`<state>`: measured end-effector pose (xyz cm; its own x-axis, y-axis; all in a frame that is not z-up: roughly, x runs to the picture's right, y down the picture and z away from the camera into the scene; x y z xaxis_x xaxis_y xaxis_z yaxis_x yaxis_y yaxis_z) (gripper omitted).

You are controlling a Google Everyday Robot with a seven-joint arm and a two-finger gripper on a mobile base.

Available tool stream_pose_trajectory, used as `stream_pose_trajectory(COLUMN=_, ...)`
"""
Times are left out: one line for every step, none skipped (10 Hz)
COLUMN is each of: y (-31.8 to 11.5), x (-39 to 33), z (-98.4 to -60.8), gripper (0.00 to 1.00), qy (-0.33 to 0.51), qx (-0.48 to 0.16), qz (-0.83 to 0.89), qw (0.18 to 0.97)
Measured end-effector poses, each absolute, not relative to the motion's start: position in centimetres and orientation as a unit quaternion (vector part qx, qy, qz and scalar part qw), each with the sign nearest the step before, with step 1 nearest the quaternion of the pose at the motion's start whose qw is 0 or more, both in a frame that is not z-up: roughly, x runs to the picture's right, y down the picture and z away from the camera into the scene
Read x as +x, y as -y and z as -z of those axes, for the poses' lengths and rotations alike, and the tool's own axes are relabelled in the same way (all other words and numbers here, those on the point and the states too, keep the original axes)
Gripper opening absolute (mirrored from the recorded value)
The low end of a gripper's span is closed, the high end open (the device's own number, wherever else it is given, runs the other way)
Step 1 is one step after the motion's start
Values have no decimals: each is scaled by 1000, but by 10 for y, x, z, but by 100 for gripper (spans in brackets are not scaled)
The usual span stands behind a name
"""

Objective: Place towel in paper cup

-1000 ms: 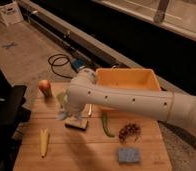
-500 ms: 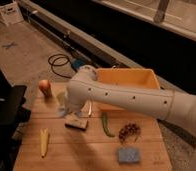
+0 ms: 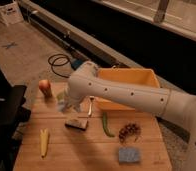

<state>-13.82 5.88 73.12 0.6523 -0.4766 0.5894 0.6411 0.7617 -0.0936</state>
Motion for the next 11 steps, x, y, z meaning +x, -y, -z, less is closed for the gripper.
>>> stream_pose_trajectory(y=-46, x=-140, z=-743, gripper=14, qy=279, qx=-145, qz=307, qw=898)
stream_pose_trajectory(y=-30, x=-144, z=-757, gripper=14, qy=283, qx=-139, qz=300, qw=900)
stream_pose_trajectory(y=-15, x=-148, z=-770, gripper=14, qy=290, qx=-131, qz=288, qw=903)
stream_pose_trajectory(y=-6, x=-149, z=-778, gripper=14, qy=299, qx=-123, qz=278, qw=905)
stream_pose_trajectory(y=6, x=-150, z=-783, gripper=14, qy=317, qx=-105, qz=259, qw=906)
stream_pose_trajectory(y=20, x=-149, z=-789, gripper=14, qy=330, qx=-90, qz=244, qw=907)
stream_pose_trajectory(y=31, x=-150, z=-792, gripper=14, qy=341, qx=-78, qz=233, qw=907)
stream_pose_trajectory(y=38, x=-149, z=-796, gripper=14, qy=352, qx=-70, qz=219, qw=907)
stream_pose_trajectory(y=42, x=-145, z=-797, gripper=14, qy=354, qx=-66, qz=211, qw=909)
stream_pose_trajectory(y=42, x=-146, z=-797, gripper=14, qy=355, qx=-66, qz=212, qw=908)
stream_pose_trajectory(y=41, x=-148, z=-797, gripper=14, qy=355, qx=-66, qz=213, qw=908)
